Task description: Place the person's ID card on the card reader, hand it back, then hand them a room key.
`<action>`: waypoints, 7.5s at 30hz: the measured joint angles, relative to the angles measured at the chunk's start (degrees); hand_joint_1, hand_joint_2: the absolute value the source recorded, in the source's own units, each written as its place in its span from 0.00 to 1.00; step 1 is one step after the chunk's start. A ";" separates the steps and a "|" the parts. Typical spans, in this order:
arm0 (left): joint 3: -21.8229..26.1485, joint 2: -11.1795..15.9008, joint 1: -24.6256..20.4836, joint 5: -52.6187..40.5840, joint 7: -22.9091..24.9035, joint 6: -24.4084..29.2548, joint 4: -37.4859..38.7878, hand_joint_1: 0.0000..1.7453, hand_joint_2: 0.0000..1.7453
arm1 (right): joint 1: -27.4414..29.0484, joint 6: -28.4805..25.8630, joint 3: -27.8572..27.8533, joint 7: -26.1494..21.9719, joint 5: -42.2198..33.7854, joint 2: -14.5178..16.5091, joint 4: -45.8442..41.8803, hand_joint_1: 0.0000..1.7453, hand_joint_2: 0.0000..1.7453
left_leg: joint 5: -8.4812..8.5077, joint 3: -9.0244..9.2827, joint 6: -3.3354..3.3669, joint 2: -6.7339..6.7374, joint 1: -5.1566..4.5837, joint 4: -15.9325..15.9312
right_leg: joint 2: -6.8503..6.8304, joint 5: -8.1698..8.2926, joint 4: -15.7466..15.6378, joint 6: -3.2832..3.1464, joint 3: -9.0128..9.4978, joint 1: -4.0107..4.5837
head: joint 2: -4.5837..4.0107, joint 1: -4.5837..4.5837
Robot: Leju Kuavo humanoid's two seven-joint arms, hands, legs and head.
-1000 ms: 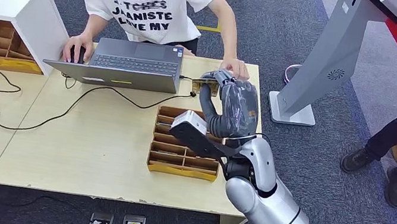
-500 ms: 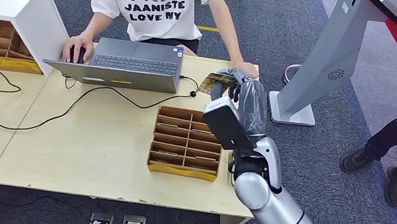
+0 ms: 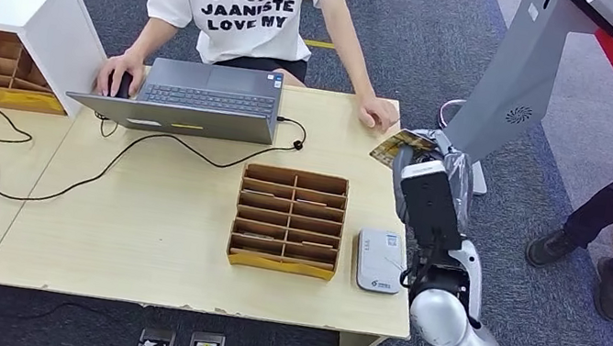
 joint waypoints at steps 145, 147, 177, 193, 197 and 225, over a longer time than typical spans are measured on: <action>0.04 0.33 -0.10 -0.36 -0.28 -0.02 0.00 0.00 0.00 | -2.57 26.02 4.50 4.29 -1.15 -2.59 34.91 1.00 1.00 | 0.00 -0.05 0.00 -0.03 0.00 0.00 | -0.04 0.01 0.01 0.01 0.02 -0.01 | 0.00 -0.01; 0.04 0.34 -0.10 -0.22 -0.28 0.01 0.00 0.00 0.00 | -2.91 26.02 4.70 4.10 -1.54 -2.50 35.51 1.00 1.00 | 0.00 -0.05 0.00 -0.03 0.00 0.00 | -0.04 0.01 0.01 0.01 0.02 -0.01 | 0.00 -0.01; 1.29 0.34 0.00 0.82 -0.37 0.54 0.00 0.00 0.00 | -3.09 23.97 5.26 5.57 -5.09 -2.98 25.24 1.00 1.00 | 0.02 0.04 0.02 -0.01 0.00 0.01 | -0.01 0.04 0.01 0.03 0.08 -0.01 | 0.00 0.00; 1.36 0.34 0.03 0.63 -0.54 0.04 0.00 0.00 0.00 | 0.60 23.18 1.96 8.53 0.95 -7.33 4.19 1.00 1.00 | 0.01 0.04 0.02 -0.01 -0.01 0.01 | -0.01 0.03 0.00 0.04 0.07 -0.01 | 0.00 -0.01; 1.36 0.34 0.02 0.59 -0.54 0.04 0.00 0.00 0.00 | 1.14 23.50 1.35 8.87 2.87 -7.58 0.57 1.00 1.00 | 0.01 0.03 0.02 -0.01 -0.01 0.01 | -0.01 0.03 0.01 0.04 0.08 -0.01 | 0.00 -0.01; 1.22 0.20 -0.32 -2.90 -1.15 -0.91 0.00 0.00 0.00 | -11.07 32.70 5.26 5.20 6.53 0.71 -5.23 1.00 1.00 | 0.04 -0.09 0.02 -0.08 0.01 0.00 | -0.05 0.03 0.03 0.03 0.05 0.01 | 0.00 -0.01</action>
